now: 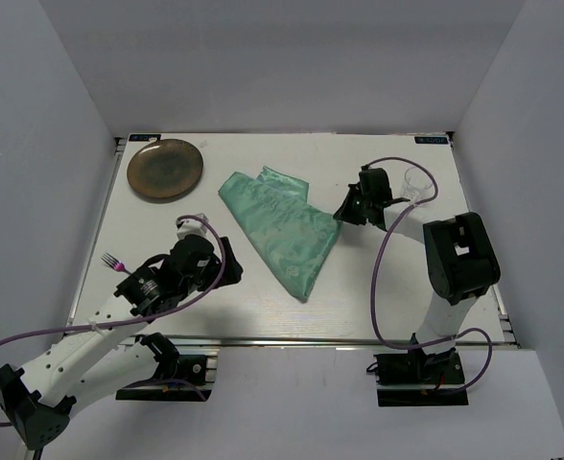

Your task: Set the dinner table for one person

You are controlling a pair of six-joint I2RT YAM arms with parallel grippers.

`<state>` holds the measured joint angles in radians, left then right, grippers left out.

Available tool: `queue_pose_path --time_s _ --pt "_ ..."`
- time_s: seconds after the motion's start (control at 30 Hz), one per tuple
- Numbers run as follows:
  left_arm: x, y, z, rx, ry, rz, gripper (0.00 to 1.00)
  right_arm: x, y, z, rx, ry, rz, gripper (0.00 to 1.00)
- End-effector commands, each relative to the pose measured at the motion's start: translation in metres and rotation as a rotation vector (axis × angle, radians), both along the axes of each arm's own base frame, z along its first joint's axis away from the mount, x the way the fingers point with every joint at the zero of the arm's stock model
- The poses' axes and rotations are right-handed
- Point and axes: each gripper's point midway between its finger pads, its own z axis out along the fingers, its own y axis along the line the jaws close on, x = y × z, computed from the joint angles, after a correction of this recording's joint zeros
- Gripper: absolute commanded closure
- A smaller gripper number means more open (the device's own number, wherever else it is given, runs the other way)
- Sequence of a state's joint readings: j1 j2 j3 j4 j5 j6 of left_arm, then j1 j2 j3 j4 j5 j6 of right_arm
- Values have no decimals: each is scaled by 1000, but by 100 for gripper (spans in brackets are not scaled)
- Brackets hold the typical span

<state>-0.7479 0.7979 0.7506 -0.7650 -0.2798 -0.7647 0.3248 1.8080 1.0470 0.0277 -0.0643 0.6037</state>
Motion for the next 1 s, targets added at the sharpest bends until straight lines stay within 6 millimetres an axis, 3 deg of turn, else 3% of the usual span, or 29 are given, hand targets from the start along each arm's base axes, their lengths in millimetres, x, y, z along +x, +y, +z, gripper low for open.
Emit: queue_pose_path --time_s 0.0,0.07,0.13,0.17,0.23,0.27,0.3,0.4,0.5,0.53,0.6,0.63,0.77,0.83,0.87,0.9,0.97 --pt "10 10 18 -4 -39 96 2 6 44 69 150 -199 195 100" --pt "11 23 21 13 -26 191 2 -6 80 104 225 -258 343 100" --pt "11 45 21 25 -15 354 2 -17 105 125 265 -291 447 100" --pt "11 49 27 9 -29 391 2 -41 136 133 306 -281 558 100" --pt "12 58 30 -15 -45 470 2 -53 161 155 343 -297 640 100" --pt "11 62 29 -22 -50 495 2 -79 190 156 373 -275 731 100" --pt "11 66 32 -55 -64 544 2 -85 203 167 395 -286 761 100" --pt "3 81 34 -87 -68 630 2 -136 257 168 448 -230 880 100" --pt "-2 89 35 -121 -81 670 2 -176 291 154 493 -177 966 100" --pt "-3 92 34 -121 -88 677 2 -183 295 150 514 -148 975 100" --pt "-4 94 29 -115 -88 676 2 -197 298 155 546 -159 985 43" --pt "-5 93 26 -116 -81 674 2 -192 295 157 537 -173 950 11" --pt "-4 87 11 -102 -48 663 2 -148 256 159 398 -220 725 11" --pt "-7 86 -5 -89 -8 678 2 -121 224 154 306 -232 598 11" --pt "-10 87 -12 -80 10 687 2 -118 217 157 293 -238 578 11" --pt "-13 88 -23 -63 35 697 2 -100 199 150 240 -238 487 11" --pt "-15 82 -36 -72 75 705 2 -91 168 125 122 -159 365 11"
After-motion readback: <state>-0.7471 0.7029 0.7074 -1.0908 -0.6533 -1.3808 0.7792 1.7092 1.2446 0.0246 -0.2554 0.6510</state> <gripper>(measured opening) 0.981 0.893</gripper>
